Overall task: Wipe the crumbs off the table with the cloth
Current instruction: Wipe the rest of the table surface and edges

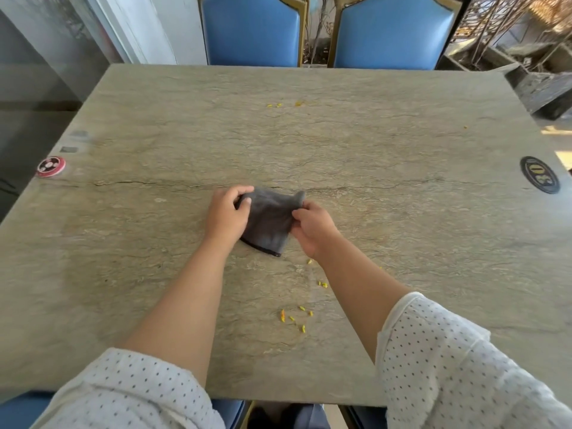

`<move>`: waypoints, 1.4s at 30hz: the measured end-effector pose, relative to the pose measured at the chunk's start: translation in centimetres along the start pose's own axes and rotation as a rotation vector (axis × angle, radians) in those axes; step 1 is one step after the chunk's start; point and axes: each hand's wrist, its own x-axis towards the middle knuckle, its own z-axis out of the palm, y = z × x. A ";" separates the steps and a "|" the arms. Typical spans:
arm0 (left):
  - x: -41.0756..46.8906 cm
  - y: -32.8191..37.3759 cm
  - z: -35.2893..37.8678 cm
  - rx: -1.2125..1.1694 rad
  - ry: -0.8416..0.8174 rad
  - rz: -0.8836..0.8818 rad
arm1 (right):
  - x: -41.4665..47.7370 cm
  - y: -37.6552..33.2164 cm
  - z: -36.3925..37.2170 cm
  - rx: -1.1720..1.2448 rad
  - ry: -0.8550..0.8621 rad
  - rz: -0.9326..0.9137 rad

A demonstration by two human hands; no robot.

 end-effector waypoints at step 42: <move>-4.2 3.5 11.5 0.526 -0.577 0.605 | -8.9 7.4 -20.0 -0.933 0.990 -0.383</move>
